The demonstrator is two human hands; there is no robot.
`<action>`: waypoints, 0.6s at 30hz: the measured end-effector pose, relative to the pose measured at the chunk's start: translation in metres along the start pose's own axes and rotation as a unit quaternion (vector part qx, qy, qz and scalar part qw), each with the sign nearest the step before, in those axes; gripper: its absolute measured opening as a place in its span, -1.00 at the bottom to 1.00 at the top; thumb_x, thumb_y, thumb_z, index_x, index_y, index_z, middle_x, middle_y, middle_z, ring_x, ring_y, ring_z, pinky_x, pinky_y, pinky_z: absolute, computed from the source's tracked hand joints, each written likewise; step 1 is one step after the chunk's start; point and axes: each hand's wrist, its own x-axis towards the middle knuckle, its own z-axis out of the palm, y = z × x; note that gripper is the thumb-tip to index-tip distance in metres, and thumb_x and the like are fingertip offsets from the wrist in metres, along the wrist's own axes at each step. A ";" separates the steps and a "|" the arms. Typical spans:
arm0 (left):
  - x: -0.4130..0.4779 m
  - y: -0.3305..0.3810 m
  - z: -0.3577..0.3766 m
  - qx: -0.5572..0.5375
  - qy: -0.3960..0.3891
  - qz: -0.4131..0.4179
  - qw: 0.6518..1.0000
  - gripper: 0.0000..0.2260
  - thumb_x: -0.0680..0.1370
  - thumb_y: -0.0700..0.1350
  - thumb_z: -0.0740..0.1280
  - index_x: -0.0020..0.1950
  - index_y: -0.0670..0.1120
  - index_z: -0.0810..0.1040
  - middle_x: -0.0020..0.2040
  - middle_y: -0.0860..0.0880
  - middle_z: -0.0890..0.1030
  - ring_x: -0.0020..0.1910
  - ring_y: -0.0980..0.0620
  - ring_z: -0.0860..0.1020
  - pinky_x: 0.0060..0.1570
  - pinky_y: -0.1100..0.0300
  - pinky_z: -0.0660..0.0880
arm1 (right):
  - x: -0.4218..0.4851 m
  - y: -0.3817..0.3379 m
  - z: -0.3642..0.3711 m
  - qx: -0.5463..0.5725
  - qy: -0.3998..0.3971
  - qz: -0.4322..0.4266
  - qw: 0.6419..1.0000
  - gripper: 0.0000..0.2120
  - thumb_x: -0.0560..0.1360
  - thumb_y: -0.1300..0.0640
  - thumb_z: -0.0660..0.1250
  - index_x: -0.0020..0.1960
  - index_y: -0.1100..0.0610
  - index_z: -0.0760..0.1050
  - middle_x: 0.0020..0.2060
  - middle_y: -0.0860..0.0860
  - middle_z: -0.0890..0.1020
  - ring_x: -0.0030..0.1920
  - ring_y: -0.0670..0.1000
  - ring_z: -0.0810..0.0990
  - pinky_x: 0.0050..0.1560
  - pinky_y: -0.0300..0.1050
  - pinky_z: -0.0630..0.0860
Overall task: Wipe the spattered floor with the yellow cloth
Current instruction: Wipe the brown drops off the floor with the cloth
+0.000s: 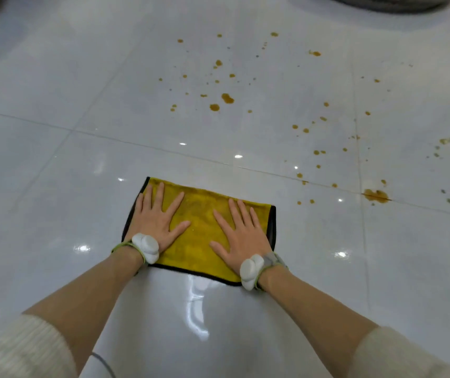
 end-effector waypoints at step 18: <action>0.106 0.184 0.001 0.008 0.009 0.065 0.998 -0.23 0.41 0.49 -0.34 0.56 0.20 -0.18 0.59 -0.20 -0.12 0.55 -0.30 -0.17 0.50 -0.20 -0.16 | -0.022 0.205 -0.016 0.002 0.012 0.061 0.998 -0.26 0.47 -0.44 -0.22 0.56 -0.13 -0.11 0.57 -0.04 -0.07 0.56 0.00 -0.15 0.54 0.02 -0.15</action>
